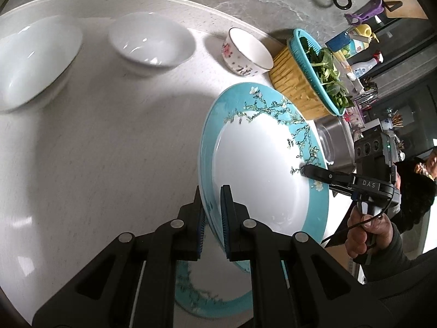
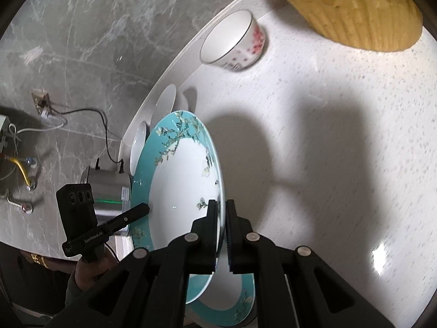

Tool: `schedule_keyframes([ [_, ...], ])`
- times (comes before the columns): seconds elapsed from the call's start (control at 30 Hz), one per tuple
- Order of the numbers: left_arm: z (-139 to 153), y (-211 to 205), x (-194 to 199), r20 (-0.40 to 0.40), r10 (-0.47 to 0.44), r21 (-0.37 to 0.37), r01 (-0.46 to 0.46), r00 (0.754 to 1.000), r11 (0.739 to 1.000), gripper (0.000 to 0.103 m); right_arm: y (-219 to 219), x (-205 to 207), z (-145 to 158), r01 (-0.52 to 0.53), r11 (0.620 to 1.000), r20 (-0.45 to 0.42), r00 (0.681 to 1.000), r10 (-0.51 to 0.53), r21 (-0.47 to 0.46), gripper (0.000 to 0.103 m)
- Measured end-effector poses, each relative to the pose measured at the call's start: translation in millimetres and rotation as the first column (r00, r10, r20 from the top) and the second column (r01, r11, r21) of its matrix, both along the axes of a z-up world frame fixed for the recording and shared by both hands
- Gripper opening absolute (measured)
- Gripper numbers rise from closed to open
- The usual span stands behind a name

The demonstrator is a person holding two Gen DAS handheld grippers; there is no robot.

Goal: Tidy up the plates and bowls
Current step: 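Lift the large teal-rimmed plate and carry it over the plate stack, then lower the large teal-rimmed plate onto the stack and align it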

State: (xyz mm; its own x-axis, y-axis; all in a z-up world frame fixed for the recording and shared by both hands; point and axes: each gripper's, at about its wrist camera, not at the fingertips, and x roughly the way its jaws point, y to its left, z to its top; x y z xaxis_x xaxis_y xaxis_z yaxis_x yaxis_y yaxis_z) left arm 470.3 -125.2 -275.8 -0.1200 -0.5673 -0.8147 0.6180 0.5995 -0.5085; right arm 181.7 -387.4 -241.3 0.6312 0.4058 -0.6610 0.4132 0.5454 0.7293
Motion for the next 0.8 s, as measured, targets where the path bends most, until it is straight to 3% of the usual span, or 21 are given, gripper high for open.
schedule_keyframes([
  [0.37,-18,70,-34,-0.047,0.049,0.020,-0.048,0.998,0.999,0.009,41,-9,-5,-0.085,0.995,-0.041,0.996,0.083,-0.045,0.008],
  [0.8,-36,105,-67,-0.060,0.086,0.048,-0.084,0.994,0.995,0.009,63,-19,-12,-0.157,0.979,-0.087,0.985,0.147,-0.127,0.008],
])
